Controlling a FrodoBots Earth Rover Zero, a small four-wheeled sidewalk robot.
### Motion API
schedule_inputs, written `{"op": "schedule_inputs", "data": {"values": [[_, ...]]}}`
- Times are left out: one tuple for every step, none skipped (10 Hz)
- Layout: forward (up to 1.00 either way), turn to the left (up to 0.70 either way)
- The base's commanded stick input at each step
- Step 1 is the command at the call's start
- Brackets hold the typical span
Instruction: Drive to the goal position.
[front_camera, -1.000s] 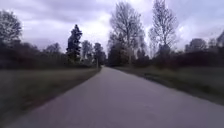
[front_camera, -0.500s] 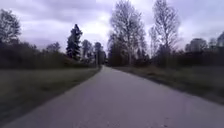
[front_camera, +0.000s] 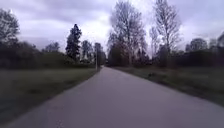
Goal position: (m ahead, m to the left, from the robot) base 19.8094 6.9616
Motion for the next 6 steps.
{"op": "schedule_inputs", "data": {"values": [[1.00, 0.00], [1.00, 0.00], [1.00, 0.00], [1.00, 0.00], [1.00, 0.00], [1.00, 0.00]]}}
